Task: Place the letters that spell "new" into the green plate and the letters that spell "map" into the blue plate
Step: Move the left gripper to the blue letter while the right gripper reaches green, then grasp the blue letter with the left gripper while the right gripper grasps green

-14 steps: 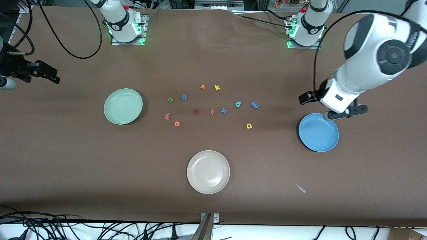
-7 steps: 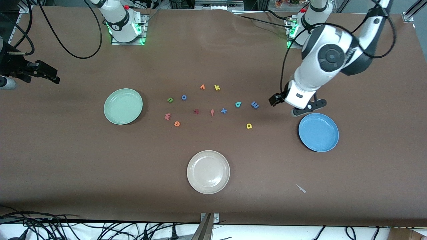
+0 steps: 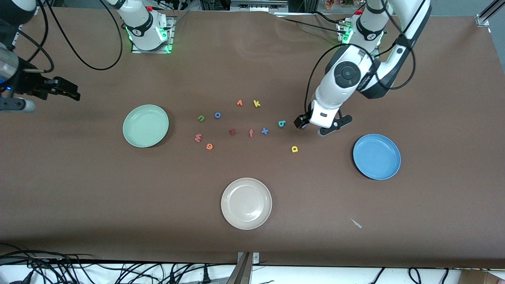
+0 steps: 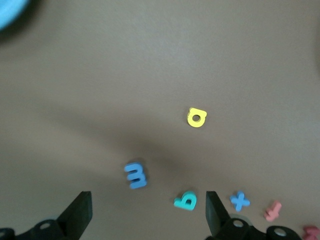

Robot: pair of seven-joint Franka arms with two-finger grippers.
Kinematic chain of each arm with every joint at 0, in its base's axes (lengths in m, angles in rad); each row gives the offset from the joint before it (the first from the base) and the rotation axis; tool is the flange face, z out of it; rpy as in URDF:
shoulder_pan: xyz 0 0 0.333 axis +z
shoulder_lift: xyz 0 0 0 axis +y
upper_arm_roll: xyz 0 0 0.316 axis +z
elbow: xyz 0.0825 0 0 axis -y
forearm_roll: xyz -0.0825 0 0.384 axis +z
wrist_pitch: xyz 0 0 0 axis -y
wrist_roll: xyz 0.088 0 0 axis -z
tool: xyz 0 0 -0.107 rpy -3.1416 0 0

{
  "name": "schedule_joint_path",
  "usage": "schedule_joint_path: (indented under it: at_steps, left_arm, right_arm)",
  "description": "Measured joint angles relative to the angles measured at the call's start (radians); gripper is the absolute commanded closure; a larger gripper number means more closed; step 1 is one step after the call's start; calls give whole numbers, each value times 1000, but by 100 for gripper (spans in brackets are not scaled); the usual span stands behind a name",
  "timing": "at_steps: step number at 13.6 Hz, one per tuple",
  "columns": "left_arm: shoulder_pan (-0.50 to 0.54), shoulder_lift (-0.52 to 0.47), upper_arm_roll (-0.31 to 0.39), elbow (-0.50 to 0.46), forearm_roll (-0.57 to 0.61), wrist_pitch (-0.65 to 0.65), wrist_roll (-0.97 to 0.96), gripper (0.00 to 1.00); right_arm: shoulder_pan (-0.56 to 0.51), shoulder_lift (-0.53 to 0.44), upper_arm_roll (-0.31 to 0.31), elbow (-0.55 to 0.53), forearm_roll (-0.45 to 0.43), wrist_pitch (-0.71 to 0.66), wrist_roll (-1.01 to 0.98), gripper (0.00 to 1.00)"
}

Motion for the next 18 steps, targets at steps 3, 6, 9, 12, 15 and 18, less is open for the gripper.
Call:
schedule_joint_path:
  at_steps: [3,6,9,12,15,18]
  left_arm:
    - [-8,97,0,0,123,41,-111,0]
    - [-7,167,2,1,148,45,-155,0]
    - [-8,211,3,1,148,54,-179,8]
    - [-9,236,3,1,148,76,-223,17]
    - [-14,238,2,-3,148,84,-253,25]
    - [-16,238,2,-18,186,97,-288,31]
  right_arm:
    - [64,78,4,-4,1,36,8,0]
    - [130,128,22,-37,1,124,154,0]
    - [150,128,110,-147,0,226,382,0]
    - [158,120,213,-327,-2,436,658,0]
    - [203,143,253,-487,-31,681,924,1]
    - [237,234,254,-557,-70,852,1117,12]
